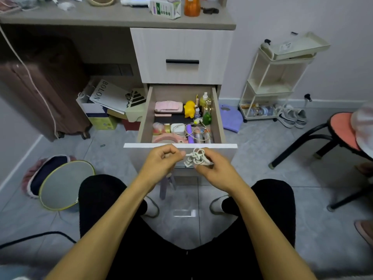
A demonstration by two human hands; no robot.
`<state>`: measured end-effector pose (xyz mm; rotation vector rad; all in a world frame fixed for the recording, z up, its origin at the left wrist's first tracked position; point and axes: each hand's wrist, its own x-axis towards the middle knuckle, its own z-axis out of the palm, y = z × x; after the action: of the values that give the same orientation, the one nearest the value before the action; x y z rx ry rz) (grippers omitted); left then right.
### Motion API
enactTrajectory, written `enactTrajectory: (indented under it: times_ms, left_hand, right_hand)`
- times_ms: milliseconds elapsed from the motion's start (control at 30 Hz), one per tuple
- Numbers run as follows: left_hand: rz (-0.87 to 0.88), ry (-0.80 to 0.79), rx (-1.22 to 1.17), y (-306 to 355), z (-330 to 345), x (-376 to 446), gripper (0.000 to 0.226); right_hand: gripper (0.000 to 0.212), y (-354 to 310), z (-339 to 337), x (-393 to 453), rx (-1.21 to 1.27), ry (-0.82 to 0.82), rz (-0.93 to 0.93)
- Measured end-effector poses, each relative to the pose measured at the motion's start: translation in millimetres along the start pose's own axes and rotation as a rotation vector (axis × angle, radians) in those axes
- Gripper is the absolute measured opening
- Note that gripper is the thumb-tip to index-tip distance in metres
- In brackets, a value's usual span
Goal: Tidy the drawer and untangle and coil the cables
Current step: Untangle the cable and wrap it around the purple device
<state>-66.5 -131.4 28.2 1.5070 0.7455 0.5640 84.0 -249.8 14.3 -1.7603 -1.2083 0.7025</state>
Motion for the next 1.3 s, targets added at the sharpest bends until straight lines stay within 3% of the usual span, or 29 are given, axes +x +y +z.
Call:
enactTrajectory:
  times_ms: [167, 300, 467, 600, 867, 1000, 1100, 1167, 1300]
  left_hand:
    - [-0.042, 0.001, -0.006, -26.7, 2.0, 2.3, 0.024]
    - [-0.077, 0.044, -0.016, -42.8, 5.1, 3.9, 0.002]
    - [-0.281, 0.054, -0.216, -55.6, -2.6, 6.7, 0.021]
    - [-0.428, -0.056, -0.320, -66.2, -12.5, 11.4, 0.019]
    - [-0.329, 0.023, -0.309, -79.0, -9.2, 12.5, 0.019]
    - [-0.267, -0.010, -0.165, -86.8, -8.0, 10.3, 0.010]
    - [-0.296, -0.086, -0.181, -90.9, -9.7, 9.2, 0.033]
    - [-0.332, -0.121, -0.225, -89.9, -9.7, 7.2, 0.030]
    - [-0.293, 0.061, -0.256, -83.1, -9.7, 6.6, 0.018]
  right_hand:
    - [0.023, 9.9, 13.3, 7.5, 0.142, 0.056, -0.042]
    - [0.024, 20.2, 31.5, 12.9, 0.178, 0.040, -0.018]
    - [0.026, 29.8, 48.5, 21.6, 0.390, 0.125, 0.047]
    - [0.027, 26.7, 63.5, 25.7, 0.464, 0.133, 0.087]
    - [0.024, 26.8, 64.6, 20.9, 0.502, 0.193, 0.253]
    - [0.015, 34.8, 64.0, 18.3, 0.497, 0.174, 0.319]
    - [0.017, 34.4, 67.3, 17.9, 0.622, 0.165, 0.386]
    - [0.018, 32.4, 67.1, 19.1, 0.651, 0.150, 0.401]
    - [0.016, 37.3, 63.5, 19.6, 0.571, 0.116, 0.441]
